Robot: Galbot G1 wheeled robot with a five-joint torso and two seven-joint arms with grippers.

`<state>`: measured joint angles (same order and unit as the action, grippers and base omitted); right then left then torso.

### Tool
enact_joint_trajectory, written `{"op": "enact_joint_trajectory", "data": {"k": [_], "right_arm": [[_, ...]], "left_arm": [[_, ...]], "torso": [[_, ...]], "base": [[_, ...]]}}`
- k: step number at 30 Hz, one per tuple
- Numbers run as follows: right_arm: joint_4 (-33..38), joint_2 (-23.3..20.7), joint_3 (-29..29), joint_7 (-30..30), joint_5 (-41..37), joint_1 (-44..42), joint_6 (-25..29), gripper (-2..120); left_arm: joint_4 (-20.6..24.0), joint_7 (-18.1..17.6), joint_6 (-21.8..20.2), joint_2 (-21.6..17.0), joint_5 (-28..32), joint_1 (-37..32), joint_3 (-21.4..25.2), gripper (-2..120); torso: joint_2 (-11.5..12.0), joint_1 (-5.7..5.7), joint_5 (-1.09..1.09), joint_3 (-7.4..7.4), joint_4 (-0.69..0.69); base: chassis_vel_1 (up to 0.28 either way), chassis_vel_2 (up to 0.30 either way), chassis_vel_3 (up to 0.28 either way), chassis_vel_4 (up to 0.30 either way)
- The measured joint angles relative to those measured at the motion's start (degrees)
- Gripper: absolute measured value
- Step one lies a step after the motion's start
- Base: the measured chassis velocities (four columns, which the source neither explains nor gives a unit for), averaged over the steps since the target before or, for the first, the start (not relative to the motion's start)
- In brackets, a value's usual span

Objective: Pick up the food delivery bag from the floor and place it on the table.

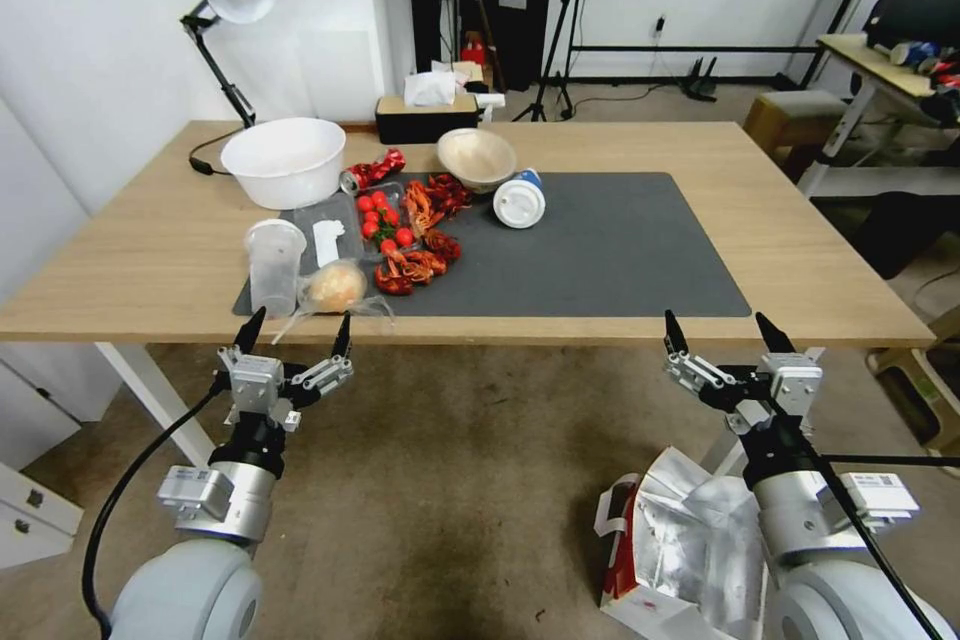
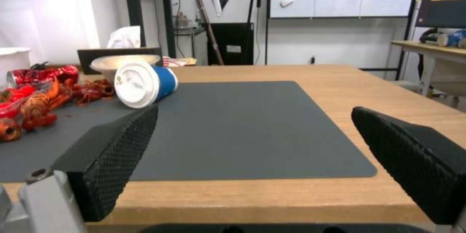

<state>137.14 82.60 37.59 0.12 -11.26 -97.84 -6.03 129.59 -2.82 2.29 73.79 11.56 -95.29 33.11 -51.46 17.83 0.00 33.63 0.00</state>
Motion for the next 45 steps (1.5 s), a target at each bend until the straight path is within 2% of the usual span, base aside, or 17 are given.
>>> {"op": "enact_joint_trajectory", "data": {"k": [45], "right_arm": [[-0.36,0.79,-0.33,0.00,0.06,-0.14,0.06,100]], "left_arm": [[-0.75,-0.01,0.37,0.40,-0.91,-0.43,-1.96,100]], "torso": [[11.40,-4.76,0.00,-6.63,0.00]], "base": [[0.000,0.000,0.000,0.000]]}}
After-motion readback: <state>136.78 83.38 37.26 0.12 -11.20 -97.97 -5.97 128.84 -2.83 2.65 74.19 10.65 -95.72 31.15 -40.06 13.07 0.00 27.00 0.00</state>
